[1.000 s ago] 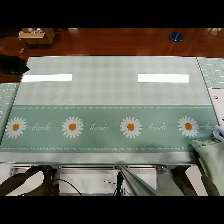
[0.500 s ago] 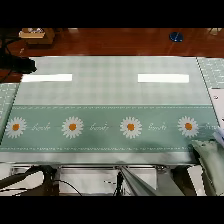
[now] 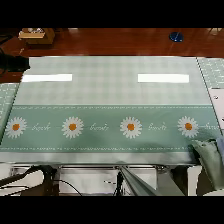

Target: Fold the shirts.

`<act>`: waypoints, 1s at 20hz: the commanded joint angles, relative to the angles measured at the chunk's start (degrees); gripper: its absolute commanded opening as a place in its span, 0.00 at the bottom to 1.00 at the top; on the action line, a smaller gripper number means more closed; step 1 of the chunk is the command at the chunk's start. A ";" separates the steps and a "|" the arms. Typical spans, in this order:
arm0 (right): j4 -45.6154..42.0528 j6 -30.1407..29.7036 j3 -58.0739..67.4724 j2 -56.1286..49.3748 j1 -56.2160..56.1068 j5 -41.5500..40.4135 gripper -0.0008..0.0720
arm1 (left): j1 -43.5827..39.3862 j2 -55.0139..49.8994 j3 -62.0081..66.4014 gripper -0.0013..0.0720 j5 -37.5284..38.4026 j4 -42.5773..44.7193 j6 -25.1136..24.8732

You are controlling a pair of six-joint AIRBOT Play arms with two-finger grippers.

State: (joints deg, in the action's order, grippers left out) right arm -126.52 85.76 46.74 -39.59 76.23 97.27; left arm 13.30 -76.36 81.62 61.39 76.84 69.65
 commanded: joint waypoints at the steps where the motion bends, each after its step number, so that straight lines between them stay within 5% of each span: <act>1: -5.09 0.22 -1.75 1.07 0.09 -5.40 0.14 | 1.60 -0.02 0.02 0.21 -0.39 -0.02 0.02; 3: -2.58 0.11 -2.47 1.07 0.09 -6.34 0.54 | 1.70 -0.02 0.02 0.21 -0.42 -0.04 0.02; 6: -2.78 -0.04 -3.67 1.07 0.09 -7.76 0.67 | 1.68 -0.13 0.02 0.21 -0.42 -0.07 0.02; 9: 2.49 0.59 -3.30 1.07 -0.13 -15.30 0.66 | 1.66 -0.20 0.02 0.21 -0.39 -0.83 0.02; 11: 17.20 -0.26 -1.31 1.07 -3.04 -24.17 0.66 | 1.64 -0.48 0.02 0.21 -0.37 -5.07 0.00; 12: 29.97 -1.51 0.13 1.05 -5.99 -30.47 0.66 | 1.36 -0.92 0.02 0.34 -0.59 -8.22 0.00; 13: 46.64 -4.52 1.46 0.61 -9.70 -37.46 0.66 | 0.66 -1.79 0.02 0.79 -1.68 -11.58 0.02; 14: 62.05 -8.92 2.82 -0.70 -14.16 -43.30 0.65 | -0.39 -3.15 0.02 0.98 -3.04 -14.23 0.00; 15: 74.10 -12.81 4.63 -3.19 -20.37 -48.24 0.65 | -1.99 -4.85 0.04 0.98 -4.00 -16.46 0.00; 17: 77.81 -14.03 10.58 -10.54 -34.99 -48.43 0.63 | -6.60 -7.37 0.04 0.97 -2.45 -18.84 0.00; 20: 67.52 -9.81 19.34 -22.18 -56.06 -40.98 0.63 | -17.64 -8.46 0.04 0.97 1.92 -15.19 0.02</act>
State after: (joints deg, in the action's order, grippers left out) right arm -62.98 75.24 59.11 -52.97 37.52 55.75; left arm 3.36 -83.24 81.62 60.51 61.43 69.69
